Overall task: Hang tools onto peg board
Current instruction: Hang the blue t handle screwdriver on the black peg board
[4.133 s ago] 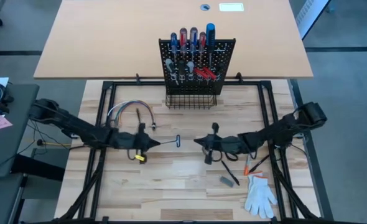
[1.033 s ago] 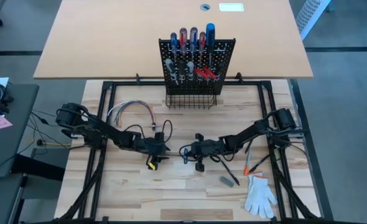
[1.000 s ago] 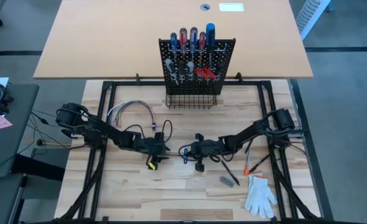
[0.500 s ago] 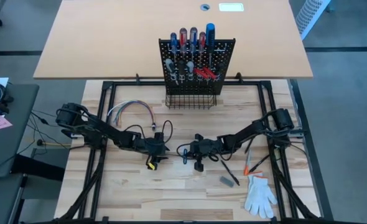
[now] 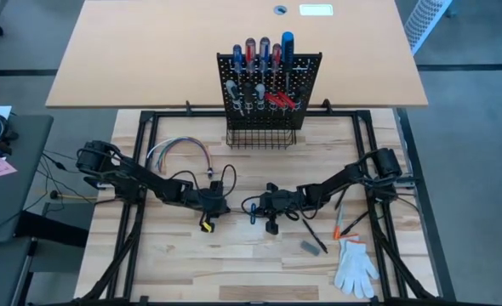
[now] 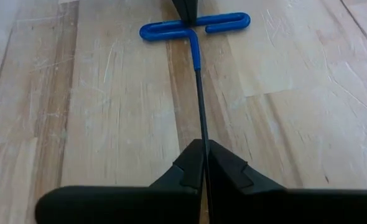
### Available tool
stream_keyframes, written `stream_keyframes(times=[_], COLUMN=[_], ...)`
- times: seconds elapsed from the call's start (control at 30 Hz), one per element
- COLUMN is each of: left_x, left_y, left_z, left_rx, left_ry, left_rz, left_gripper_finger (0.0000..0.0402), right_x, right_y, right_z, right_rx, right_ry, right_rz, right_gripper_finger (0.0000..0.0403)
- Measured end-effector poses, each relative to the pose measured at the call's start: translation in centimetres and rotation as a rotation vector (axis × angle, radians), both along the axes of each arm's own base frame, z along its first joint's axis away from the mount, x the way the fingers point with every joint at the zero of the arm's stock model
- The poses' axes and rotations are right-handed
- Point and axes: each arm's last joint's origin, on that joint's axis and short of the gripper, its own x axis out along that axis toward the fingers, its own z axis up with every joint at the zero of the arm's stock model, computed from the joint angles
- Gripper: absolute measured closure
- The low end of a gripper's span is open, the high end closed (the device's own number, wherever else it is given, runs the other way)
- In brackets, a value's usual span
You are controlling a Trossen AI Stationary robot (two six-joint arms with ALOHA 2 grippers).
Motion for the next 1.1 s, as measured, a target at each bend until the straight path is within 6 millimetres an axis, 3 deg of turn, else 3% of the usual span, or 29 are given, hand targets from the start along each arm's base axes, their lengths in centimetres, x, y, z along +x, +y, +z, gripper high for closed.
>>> stream_keyframes(times=[0.2, 0.3, 0.4, 0.5, 0.67, 0.9, 1.1], left_x=[0.1, 0.1, 0.2, 0.3, 0.6, -0.6, -3.4], left_y=[0.3, 0.7, 1.0, 1.2, 1.2, 1.4, 1.4], left_z=[0.1, 0.0, 0.1, 0.2, 1.0, 4.4, 6.5], left_rx=[-0.010, -0.016, -0.025, -0.016, -0.018, -0.065, -0.179], left_ry=[-0.011, -0.004, -0.012, -0.030, -0.102, -0.335, -0.622], left_rz=[0.032, 0.057, 0.076, 0.098, 0.116, 0.132, -0.054], left_gripper_finger=[0.0399, 0.0400, 0.0401, 0.0401, 0.0401, 0.0401, 0.0401], right_x=[-0.1, -0.6, -0.9, -1.9, -4.4, -7.7, -7.7], right_y=[-0.1, -0.4, -0.5, -0.4, 0.6, 1.2, 1.0], right_z=[0.7, 2.1, 4.8, 6.8, 7.8, 6.6, 5.6], right_rx=[0.000, 0.007, 0.006, -0.031, -0.137, -0.160, -0.183], right_ry=[-0.004, -0.006, -0.053, -0.028, 0.050, 0.021, -0.282], right_rz=[-0.010, -0.024, -0.037, -0.065, -0.142, -0.205, -0.136], right_gripper_finger=[0.0391, 0.0370, 0.0344, 0.0321, 0.0290, 0.0241, 0.0216])
